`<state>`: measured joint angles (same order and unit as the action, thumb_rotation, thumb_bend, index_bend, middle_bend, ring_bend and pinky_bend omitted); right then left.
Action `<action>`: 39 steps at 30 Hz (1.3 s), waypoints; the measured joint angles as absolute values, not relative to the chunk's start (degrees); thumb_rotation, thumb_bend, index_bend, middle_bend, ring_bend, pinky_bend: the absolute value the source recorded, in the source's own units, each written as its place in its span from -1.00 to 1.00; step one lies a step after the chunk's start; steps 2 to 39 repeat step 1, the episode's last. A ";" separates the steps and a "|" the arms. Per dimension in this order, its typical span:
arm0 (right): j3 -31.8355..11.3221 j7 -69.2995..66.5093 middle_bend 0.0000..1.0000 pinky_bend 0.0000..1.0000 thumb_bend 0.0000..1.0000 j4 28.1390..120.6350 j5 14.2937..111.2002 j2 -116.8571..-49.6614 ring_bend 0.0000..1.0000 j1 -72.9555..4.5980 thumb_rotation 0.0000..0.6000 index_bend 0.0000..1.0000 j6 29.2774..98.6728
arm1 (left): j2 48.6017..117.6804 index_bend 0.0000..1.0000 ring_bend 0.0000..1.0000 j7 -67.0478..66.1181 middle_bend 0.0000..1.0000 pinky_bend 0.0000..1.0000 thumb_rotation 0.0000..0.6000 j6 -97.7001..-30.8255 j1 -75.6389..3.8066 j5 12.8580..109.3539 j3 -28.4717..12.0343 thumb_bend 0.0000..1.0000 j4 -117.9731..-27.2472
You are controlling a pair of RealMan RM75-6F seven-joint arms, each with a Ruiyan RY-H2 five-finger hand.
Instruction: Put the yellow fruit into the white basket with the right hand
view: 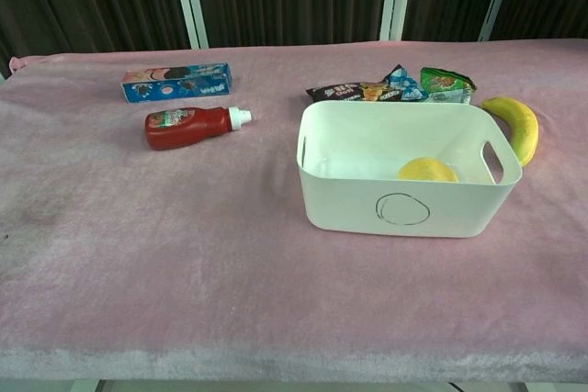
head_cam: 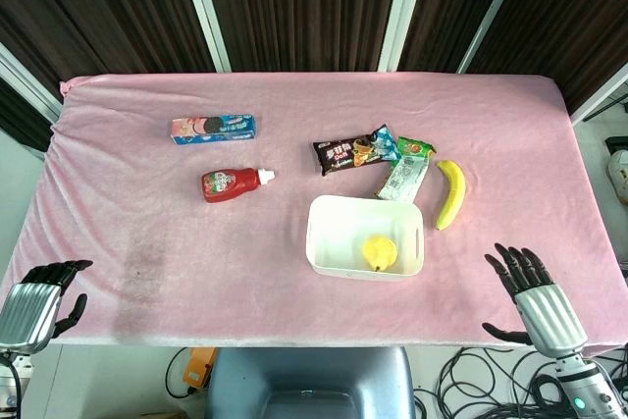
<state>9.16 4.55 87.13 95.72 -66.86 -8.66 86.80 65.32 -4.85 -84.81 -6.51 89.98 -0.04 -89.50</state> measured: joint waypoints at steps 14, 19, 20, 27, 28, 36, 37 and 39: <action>9.21 5.09 -1.00 -0.64 -0.58 87.24 95.89 -66.79 -1.00 -8.51 1.00 -1.00 86.56 | 65.34 -0.43 -0.39 -4.79 -0.31 -0.31 1.00 -84.98 -6.47 90.15 -0.03 -0.11 -89.45; 9.21 5.09 -1.00 -0.64 -0.58 87.24 95.89 -66.79 -1.00 -8.51 1.00 -1.00 86.56 | 65.34 -0.43 -0.39 -4.79 -0.31 -0.31 1.00 -84.98 -6.47 90.15 -0.03 -0.11 -89.45; 9.21 5.09 -1.00 -0.64 -0.58 87.24 95.89 -66.79 -1.00 -8.51 1.00 -1.00 86.56 | 65.34 -0.43 -0.39 -4.79 -0.31 -0.31 1.00 -84.98 -6.47 90.15 -0.03 -0.11 -89.45; 9.21 5.09 -1.00 -0.64 -0.58 87.24 95.89 -66.79 -1.00 -8.51 1.00 -1.00 86.56 | 65.34 -0.43 -0.39 -4.79 -0.31 -0.31 1.00 -84.98 -6.47 90.15 -0.03 -0.11 -89.45; 9.21 5.09 -1.00 -0.64 -0.58 87.24 95.89 -66.79 -1.00 -8.51 1.00 -1.00 86.56 | 65.34 -0.43 -0.39 -4.79 -0.31 -0.31 1.00 -84.98 -6.47 90.15 -0.03 -0.11 -89.45; 9.21 5.09 -1.00 -0.64 -0.58 87.24 95.89 -66.79 -1.00 -8.51 1.00 -1.00 86.56 | 65.34 -0.43 -0.39 -4.79 -0.31 -0.31 1.00 -84.98 -6.47 90.15 -0.03 -0.11 -89.45; 9.21 5.09 -1.00 -0.64 -0.58 87.24 95.89 -66.79 -1.00 -8.51 1.00 -1.00 86.56 | 65.34 -0.43 -0.39 -4.79 -0.31 -0.31 1.00 -84.98 -6.47 90.15 -0.03 -0.11 -89.45; 9.21 5.09 -1.00 -0.64 -0.58 87.24 95.89 -66.79 -1.00 -8.51 1.00 -1.00 86.56 | 65.34 -0.43 -0.39 -4.79 -0.31 -0.31 1.00 -84.98 -6.47 90.15 -0.03 -0.11 -89.45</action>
